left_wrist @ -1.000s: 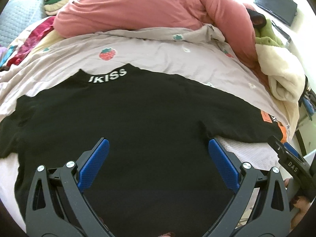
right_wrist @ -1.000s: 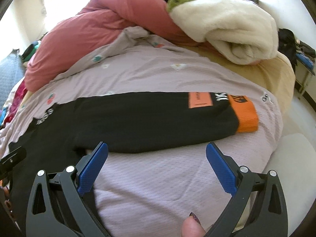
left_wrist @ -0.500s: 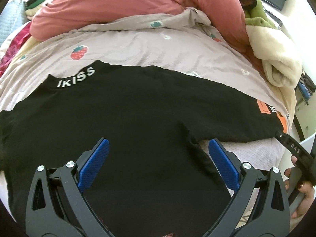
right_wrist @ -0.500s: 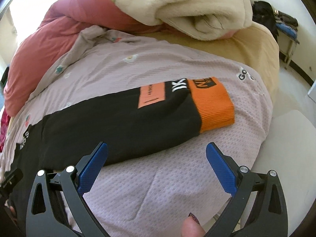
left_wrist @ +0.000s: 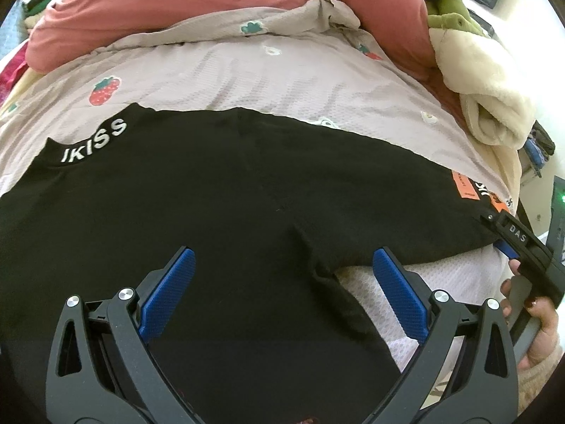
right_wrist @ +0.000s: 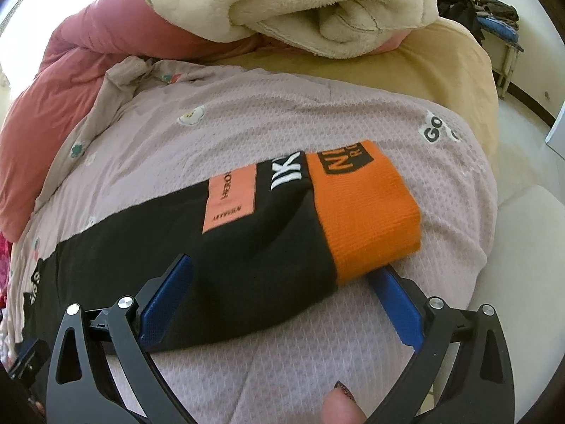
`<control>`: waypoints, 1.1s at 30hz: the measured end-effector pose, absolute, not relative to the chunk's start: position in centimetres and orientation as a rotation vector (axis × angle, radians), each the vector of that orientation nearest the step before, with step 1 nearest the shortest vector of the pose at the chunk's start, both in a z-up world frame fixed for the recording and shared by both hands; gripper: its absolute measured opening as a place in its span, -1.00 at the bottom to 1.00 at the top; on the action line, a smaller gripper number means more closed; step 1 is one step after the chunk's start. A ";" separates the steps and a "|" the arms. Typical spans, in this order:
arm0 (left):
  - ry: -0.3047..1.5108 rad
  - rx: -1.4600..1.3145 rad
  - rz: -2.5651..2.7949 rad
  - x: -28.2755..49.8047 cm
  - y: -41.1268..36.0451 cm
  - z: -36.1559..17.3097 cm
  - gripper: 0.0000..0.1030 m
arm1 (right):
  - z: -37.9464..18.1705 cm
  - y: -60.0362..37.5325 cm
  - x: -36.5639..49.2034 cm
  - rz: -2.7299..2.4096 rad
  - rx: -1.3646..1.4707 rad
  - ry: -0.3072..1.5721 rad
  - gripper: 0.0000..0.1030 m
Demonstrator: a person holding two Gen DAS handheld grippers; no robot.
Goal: Fold small clothes
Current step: 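Move the right tool to the orange sleeve cuff and grasp it, then lift the sleeve with the right tool and carry it across the shirt body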
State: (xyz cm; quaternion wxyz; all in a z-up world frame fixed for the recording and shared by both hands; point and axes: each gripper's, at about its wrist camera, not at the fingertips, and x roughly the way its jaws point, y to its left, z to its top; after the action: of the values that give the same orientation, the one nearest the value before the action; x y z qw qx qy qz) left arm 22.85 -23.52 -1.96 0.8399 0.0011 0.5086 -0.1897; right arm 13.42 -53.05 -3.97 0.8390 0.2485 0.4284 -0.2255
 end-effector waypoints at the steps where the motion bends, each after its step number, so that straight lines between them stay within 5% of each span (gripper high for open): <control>1: 1.078 -0.005 -0.408 23.0 -23.6 -2.0 0.84 | -4.0 -53.2 13.6 -0.476 0.531 0.898 0.92; 7: 1.093 -0.016 -0.425 23.9 -24.0 -2.6 0.84 | -3.7 -53.9 14.3 -0.465 0.563 0.854 0.83; 9: 1.096 -0.018 -0.428 24.0 -24.1 -2.8 0.84 | -3.5 -54.0 14.5 -0.471 0.555 0.851 0.43; 15: 1.101 -0.028 -0.435 24.4 -24.0 -3.0 0.84 | -3.4 -54.2 14.7 -0.449 0.538 0.839 -0.32; 18: 1.105 -0.031 -0.436 24.5 -24.1 -3.1 0.84 | -3.1 -54.1 14.4 -0.431 0.525 0.829 -0.54; 33: 1.069 -0.053 -0.449 24.4 -22.9 -1.4 0.84 | 1.3 -50.8 15.2 -0.295 0.469 0.732 -0.64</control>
State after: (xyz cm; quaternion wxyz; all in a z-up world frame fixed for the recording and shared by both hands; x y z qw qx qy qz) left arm 24.38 -22.90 -1.36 0.8362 -0.0252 0.5051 -0.2120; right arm 15.20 -50.78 1.34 0.8966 0.2263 0.3531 -0.1422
